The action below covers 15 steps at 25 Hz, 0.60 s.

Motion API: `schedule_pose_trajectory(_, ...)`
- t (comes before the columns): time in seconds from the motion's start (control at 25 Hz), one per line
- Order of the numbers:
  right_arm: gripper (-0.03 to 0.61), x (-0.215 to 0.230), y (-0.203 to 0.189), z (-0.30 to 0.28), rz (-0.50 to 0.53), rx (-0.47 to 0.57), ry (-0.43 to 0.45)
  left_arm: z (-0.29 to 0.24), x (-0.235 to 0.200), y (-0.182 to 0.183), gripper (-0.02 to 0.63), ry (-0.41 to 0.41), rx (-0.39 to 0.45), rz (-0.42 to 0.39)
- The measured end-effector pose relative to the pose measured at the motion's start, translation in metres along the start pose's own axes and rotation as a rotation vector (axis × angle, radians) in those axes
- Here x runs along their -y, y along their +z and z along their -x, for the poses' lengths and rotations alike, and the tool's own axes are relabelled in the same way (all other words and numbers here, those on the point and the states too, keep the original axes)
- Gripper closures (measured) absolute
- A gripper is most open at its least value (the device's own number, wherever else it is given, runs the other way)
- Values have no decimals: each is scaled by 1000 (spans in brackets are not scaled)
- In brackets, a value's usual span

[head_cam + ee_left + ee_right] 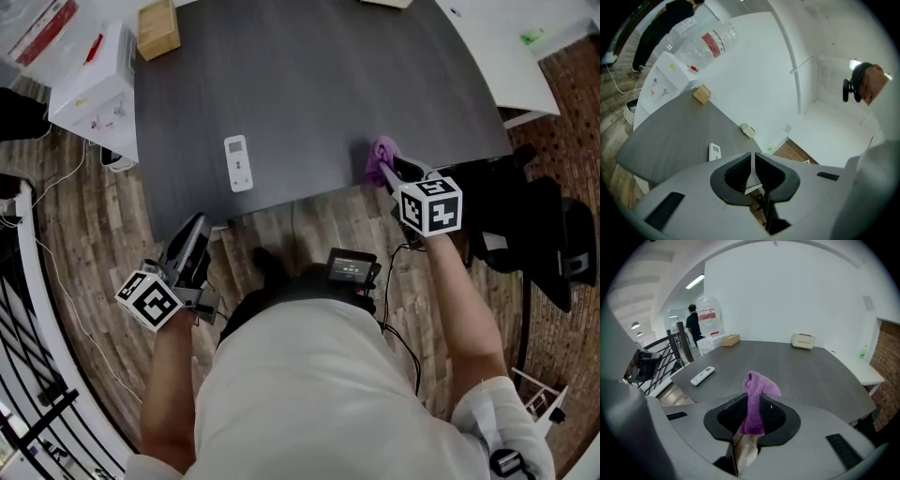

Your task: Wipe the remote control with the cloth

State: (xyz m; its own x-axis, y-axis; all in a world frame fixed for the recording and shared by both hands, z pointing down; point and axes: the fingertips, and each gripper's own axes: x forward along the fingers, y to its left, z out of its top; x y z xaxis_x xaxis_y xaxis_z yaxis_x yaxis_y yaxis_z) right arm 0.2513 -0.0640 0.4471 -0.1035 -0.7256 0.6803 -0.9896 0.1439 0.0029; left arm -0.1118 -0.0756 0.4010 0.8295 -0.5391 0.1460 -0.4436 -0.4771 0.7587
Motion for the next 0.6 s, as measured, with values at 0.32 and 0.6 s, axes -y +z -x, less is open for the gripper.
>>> schedule_pose_trajectory(0.32, 492, -21, -37, 115, -80, 122, 106, 52, 100, -62, 584, -22, 61, -41)
schedule_pose_trajectory(0.6, 492, -45, -87, 209, -165, 209, 252, 89, 175, -152, 584, 1, 126, -9)
